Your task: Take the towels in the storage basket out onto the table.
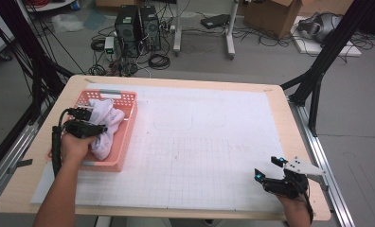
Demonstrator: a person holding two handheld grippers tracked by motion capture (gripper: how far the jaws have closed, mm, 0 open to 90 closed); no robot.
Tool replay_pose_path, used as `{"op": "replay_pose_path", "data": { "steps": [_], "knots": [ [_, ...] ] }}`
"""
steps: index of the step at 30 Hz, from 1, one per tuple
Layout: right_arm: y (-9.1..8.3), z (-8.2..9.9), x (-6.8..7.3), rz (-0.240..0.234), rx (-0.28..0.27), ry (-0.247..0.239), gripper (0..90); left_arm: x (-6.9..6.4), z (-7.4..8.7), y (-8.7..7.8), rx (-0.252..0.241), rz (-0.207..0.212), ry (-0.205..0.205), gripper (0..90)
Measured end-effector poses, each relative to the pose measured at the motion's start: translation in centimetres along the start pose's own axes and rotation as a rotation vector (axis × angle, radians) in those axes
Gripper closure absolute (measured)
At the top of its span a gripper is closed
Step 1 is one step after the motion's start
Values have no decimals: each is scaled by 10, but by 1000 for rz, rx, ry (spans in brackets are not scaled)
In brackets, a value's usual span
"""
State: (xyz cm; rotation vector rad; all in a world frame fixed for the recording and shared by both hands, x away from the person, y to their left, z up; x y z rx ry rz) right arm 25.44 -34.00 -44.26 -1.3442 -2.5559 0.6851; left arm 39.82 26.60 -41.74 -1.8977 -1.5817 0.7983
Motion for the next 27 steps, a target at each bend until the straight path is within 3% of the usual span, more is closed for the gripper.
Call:
{"op": "replay_pose_path", "data": {
  "steps": [4, 5, 8, 14, 17, 18, 19, 22, 23, 26, 27],
  "knots": [
    [-1, 0, -1, 2, -4, 5, 164, 0, -3, -9, -57, 30, -14, 561],
    [-1, 0, -1, 2, -3, 7, 164, -1, -4, -16, -101, 55, -23, 581],
    [-2, 0, 0, 2, -7, 9, 164, -1, -6, -27, -170, 77, -33, 634],
    [-2, -1, 1, 1, -6, 7, 164, 0, -5, -36, -211, 86, -15, 656],
    [-2, -1, 1, 2, -8, 7, 164, 3, -5, -47, -286, 105, -16, 657],
    [-2, 0, 0, 2, -8, 10, 164, 3, -5, -47, -286, 105, -16, 657],
    [-2, 0, 0, 2, -7, 12, 164, 4, -5, -54, -343, 118, -14, 657],
    [-2, 0, 0, 3, -6, 12, 164, 6, -5, -65, -434, 145, -20, 657],
    [-2, 0, 0, 4, -8, 9, 164, 6, -5, -65, -434, 145, -20, 656],
    [-2, 0, 1, 4, -7, 10, 164, 8, -5, -80, -542, 193, -25, 656],
    [-2, 0, 1, 3, -8, 11, 164, 8, -5, -80, -542, 193, -25, 655]
  ]
}}
Point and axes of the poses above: each handheld gripper's, and its own axes: y roughly forward along the jaws, z roughly out of its underside, x roughly to its left, the point moved 3 cm from there along y, roughly forward along the jaws, and after that the axes turned 6 degrees about -y, right-handed, at the moved point
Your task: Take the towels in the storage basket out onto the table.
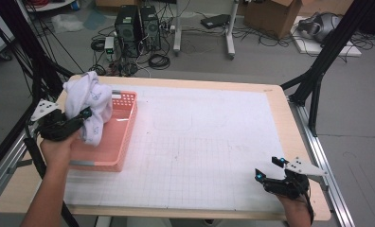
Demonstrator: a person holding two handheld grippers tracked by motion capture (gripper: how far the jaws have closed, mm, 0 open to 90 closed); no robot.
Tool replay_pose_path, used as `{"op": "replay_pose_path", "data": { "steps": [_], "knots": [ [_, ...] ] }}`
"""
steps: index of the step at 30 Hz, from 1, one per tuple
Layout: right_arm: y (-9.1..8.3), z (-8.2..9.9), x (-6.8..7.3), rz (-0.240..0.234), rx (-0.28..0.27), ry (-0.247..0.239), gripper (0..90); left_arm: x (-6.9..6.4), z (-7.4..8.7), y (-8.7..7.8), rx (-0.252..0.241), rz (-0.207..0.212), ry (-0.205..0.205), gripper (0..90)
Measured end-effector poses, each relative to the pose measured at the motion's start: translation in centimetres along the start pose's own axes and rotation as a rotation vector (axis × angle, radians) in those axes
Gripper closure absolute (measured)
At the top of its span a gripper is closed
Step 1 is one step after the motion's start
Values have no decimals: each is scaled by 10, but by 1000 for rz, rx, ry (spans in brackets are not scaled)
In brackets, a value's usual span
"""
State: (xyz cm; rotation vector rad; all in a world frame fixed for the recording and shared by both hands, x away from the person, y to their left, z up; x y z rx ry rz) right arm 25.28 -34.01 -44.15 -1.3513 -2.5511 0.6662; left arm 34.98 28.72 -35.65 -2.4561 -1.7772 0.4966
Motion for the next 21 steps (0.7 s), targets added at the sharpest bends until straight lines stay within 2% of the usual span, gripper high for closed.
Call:
{"op": "replay_pose_path", "data": {
  "steps": [1, 2, 3, 5, 7, 8, 9, 13, 14, 15, 17, 18, 19, 21],
  "knots": [
    [0, 0, 0, 0, 0, -1, 164, -2, -4, -6, -35, 19, 8, 655],
    [0, 0, 0, 0, 0, -1, 164, -2, -4, -6, -35, 19, 8, 655],
    [0, 0, 0, 1, -2, -2, 164, -6, -7, -13, -74, 45, 13, 655],
    [0, 0, 0, 2, 1, 0, 164, -10, -10, -19, -108, 72, 19, 655],
    [0, 0, 0, 2, 3, 3, 164, -12, -11, -22, -121, 82, 24, 655],
    [0, 0, 0, 1, -2, -1, 164, -18, -13, -28, -144, 112, 37, 655],
    [0, 0, 0, 1, -2, -1, 164, -18, -13, -28, -144, 112, 37, 655],
    [1, -1, 2, -4, -4, -6, 164, -34, -21, -40, -202, 175, 57, 655],
    [1, -1, 2, -5, -1, 1, 164, -34, -21, -40, -202, 175, 57, 655],
    [1, -1, 3, -7, -5, -1, 164, -42, -24, -44, -223, 209, 60, 655],
    [1, -1, 3, -6, -5, -6, 164, -46, -25, -46, -230, 225, 64, 656],
    [1, -2, 3, -7, -3, -1, 164, -54, -28, -48, -245, 260, 75, 656],
    [2, -2, 3, -7, -3, -2, 164, -54, -28, -48, -245, 260, 75, 655],
    [2, -2, 3, -7, -3, -6, 164, -63, -30, -49, -257, 292, 86, 655]
  ]
}}
Point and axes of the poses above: each handheld gripper's, and its own axes: y roughly forward along the jaws, z roughly out of its underside, x roughly to its left, the point moved 3 cm from there along y, roughly forward along the jaws, and after that the axes turned 6 degrees about -y, right-handed, at the moved point
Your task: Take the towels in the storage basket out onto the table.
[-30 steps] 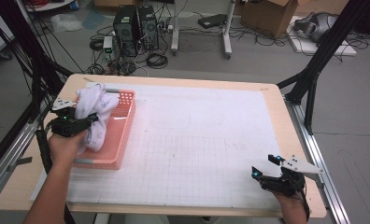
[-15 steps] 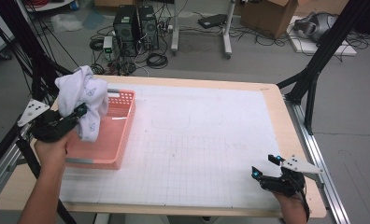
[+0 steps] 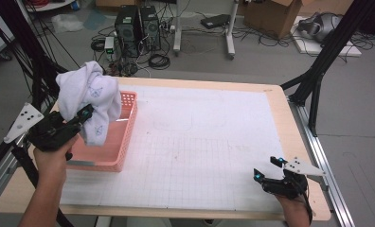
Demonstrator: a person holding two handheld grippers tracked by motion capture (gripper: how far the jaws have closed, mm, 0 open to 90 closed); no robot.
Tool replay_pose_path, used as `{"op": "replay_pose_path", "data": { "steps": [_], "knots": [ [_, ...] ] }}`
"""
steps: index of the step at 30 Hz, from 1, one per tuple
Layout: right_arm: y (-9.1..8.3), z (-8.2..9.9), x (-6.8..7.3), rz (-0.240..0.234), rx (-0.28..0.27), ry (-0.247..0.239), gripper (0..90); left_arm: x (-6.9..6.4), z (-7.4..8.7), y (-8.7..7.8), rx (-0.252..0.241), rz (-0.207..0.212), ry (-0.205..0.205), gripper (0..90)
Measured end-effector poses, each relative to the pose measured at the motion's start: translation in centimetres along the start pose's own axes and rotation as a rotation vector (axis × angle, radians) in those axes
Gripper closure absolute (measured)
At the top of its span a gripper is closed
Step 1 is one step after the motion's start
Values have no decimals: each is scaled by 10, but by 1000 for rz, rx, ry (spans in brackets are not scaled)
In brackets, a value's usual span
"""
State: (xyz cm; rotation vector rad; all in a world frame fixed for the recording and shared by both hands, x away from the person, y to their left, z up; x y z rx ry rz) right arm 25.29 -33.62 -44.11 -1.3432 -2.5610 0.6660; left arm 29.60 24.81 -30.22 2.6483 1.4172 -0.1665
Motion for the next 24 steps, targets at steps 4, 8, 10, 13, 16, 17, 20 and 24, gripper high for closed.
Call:
{"op": "replay_pose_path", "data": {
  "steps": [4, 8, 10, 13, 16, 17, 20, 24],
  "knots": [
    [0, 0, 0, -1, 0, 4, 164, -21, -7, 8, -22, 83, 23, 655],
    [0, 0, 0, -1, 1, 1, 164, -37, -10, 16, -31, 150, 40, 656],
    [0, 0, 0, 0, -2, 2, 164, -45, -10, 21, -29, 182, 46, 655],
    [0, 0, -1, -1, -4, 6, 164, -52, -9, 27, -21, 213, 51, 655],
    [0, 0, -1, -1, -4, 3, 164, -64, -4, 36, -5, 254, 56, 655],
    [0, 0, -1, -1, -4, 3, 164, -67, -3, 39, 2, 268, 56, 655],
    [-1, 0, -1, 0, -4, 4, 164, -79, 3, 48, 12, 306, 55, 654],
    [-1, 0, -1, 0, -7, 3, 164, -103, 17, 62, 34, 388, 27, 653]
  ]
}}
Point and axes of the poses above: each handheld gripper's, and its own axes: y roughly forward along the jaws, z roughly out of its underside, x roughly to its left, the point moved 3 cm from there along y, roughly forward along the jaws, and after that the axes turned 6 degrees about -y, right-handed, at the moved point
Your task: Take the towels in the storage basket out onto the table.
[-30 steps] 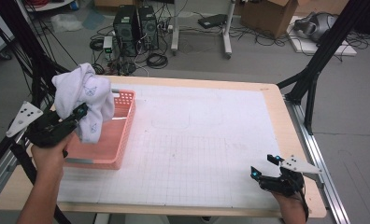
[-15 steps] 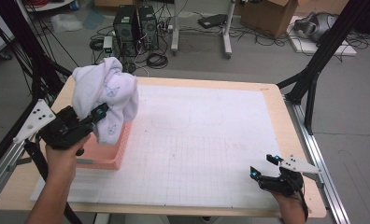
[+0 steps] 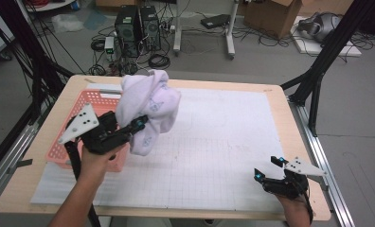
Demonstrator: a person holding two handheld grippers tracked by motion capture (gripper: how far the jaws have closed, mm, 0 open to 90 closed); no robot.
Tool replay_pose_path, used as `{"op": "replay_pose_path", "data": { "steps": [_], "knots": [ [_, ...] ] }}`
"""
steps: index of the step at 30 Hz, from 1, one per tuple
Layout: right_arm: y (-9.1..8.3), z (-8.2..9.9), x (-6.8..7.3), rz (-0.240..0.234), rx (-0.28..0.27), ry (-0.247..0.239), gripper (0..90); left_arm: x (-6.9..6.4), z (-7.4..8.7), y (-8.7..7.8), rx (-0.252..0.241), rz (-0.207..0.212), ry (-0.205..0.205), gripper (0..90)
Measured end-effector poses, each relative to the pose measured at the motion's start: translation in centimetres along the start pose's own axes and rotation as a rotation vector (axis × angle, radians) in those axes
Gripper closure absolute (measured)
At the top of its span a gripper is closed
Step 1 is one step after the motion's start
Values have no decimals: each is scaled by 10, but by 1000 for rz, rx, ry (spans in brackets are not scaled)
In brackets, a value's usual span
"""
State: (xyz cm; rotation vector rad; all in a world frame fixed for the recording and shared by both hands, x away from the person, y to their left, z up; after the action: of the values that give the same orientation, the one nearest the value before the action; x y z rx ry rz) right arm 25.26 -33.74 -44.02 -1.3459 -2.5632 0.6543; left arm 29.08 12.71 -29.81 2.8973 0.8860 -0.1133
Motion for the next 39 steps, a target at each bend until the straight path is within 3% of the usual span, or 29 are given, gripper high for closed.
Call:
{"op": "replay_pose_path", "data": {
  "steps": [2, 6, 13, 14, 22, 24, 26, 27, 29, 30, 32, 33, 34, 35, 37, 38, 39],
  "knots": [
    [0, 0, 0, 0, -3, -5, 164, -4, 3, 5, 9, 14, -6, 653],
    [-1, 0, -1, 3, -6, -4, 164, -22, 22, 30, 52, 94, -34, 652],
    [-2, 0, -3, 8, -10, -5, 164, -43, 45, 59, 101, 176, -68, 651],
    [-2, 0, -3, 7, -10, -5, 164, -49, 52, 68, 126, 200, -72, 650],
    [-3, 1, -4, 10, -7, -3, 164, -60, 84, 93, 215, 247, -107, 647],
    [-3, 1, -4, 10, -4, 5, 164, -57, 97, 97, 247, 237, -130, 643],
    [-3, 1, -5, 12, -4, 1, 165, -48, 115, 102, 305, 198, -166, 639],
    [-3, 1, -5, 11, -4, 3, 165, -48, 115, 102, 305, 198, -166, 637],
    [-3, 1, -4, 11, -2, 5, 165, -37, 128, 104, 342, 144, -196, 634],
    [-3, 1, -4, 11, -2, 5, 165, -37, 128, 104, 342, 144, -196, 631],
    [-2, 2, -4, 8, -1, 3, 165, -24, 141, 106, 429, 86, -223, 609],
    [-2, 2, -4, 8, -1, 3, 165, -24, 141, 106, 429, 86, -223, 599],
    [-1, 2, -3, 6, 2, 1, 165, -17, 148, 106, 505, 15, -189, 579],
    [0, 1, -3, 5, 1, -2, 165, -17, 148, 106, 505, 15, -189, 558],
    [0, 1, -2, 3, 5, 1, 165, -11, 151, 103, 538, -32, -163, 545],
    [1, 1, -2, 1, 8, -1, 165, -6, 149, 98, 539, -94, -162, 470],
    [1, 1, -2, 1, 10, -2, 165, -6, 149, 98, 539, -94, -162, 409]
  ]
}}
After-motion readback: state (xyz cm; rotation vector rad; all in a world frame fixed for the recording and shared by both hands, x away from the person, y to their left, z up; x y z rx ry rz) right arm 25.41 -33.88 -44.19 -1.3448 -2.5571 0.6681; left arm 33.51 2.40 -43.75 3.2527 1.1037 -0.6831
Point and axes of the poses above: each handheld gripper's, and its own axes: y roughly forward along the jaws, z roughly out of its underside, x roughly to its left, the point moved 3 cm from there along y, roughly forward along the jaws, and after that the axes turned 6 degrees about -y, right-handed, at the moved point
